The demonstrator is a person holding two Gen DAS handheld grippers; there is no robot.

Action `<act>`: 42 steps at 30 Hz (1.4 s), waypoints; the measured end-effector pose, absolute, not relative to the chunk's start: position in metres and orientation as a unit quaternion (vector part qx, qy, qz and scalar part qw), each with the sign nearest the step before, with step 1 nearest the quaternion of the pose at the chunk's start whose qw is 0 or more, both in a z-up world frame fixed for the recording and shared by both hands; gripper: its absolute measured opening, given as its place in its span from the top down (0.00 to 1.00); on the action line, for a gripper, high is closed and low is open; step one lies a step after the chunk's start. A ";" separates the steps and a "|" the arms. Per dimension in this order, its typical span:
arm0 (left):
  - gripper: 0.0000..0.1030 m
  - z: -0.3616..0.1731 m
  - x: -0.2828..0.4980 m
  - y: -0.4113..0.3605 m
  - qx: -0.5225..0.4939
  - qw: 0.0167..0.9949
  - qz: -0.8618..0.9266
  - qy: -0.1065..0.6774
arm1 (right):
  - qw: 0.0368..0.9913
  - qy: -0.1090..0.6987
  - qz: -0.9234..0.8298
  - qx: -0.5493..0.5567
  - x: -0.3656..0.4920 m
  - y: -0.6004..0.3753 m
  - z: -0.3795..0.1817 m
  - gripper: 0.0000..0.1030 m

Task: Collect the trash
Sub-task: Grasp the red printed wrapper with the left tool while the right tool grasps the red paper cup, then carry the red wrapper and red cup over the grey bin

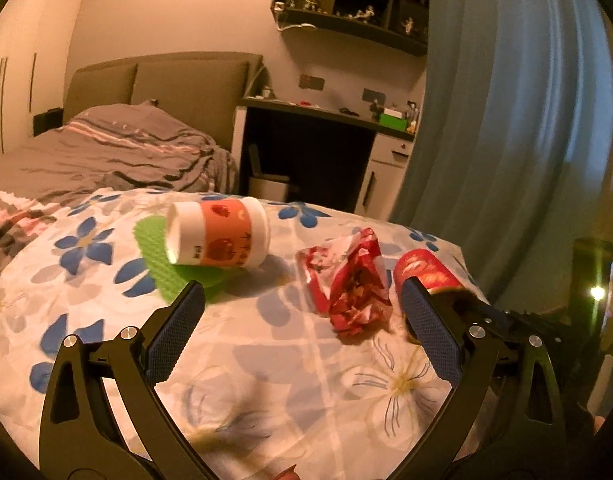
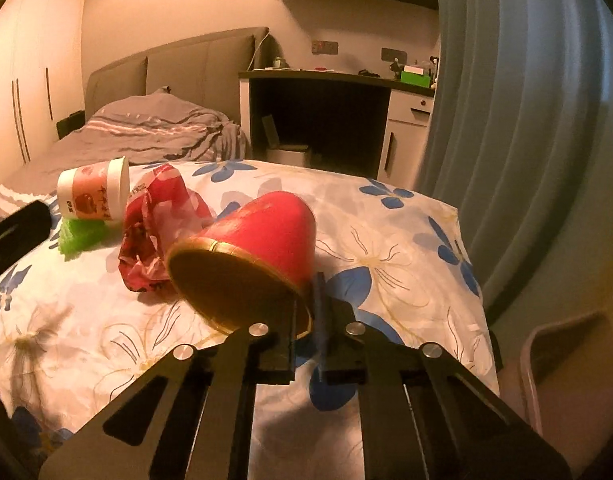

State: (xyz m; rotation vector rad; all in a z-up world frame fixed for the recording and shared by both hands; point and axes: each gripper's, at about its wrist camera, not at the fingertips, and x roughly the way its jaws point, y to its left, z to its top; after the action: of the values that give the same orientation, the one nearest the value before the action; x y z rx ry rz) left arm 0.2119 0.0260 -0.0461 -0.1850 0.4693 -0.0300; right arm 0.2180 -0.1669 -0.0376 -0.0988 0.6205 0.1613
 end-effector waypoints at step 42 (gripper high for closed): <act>0.89 -0.029 0.141 -0.075 -0.035 0.961 -0.124 0.245 | 0.981 0.183 -0.049 0.048 0.046 -0.301 0.014 0.96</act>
State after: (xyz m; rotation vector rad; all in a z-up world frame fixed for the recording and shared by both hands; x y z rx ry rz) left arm 0.1408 -0.0754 -0.0286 -0.0718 0.4969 -0.2507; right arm 0.0457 -0.3011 0.0140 0.0973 0.3683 -0.0982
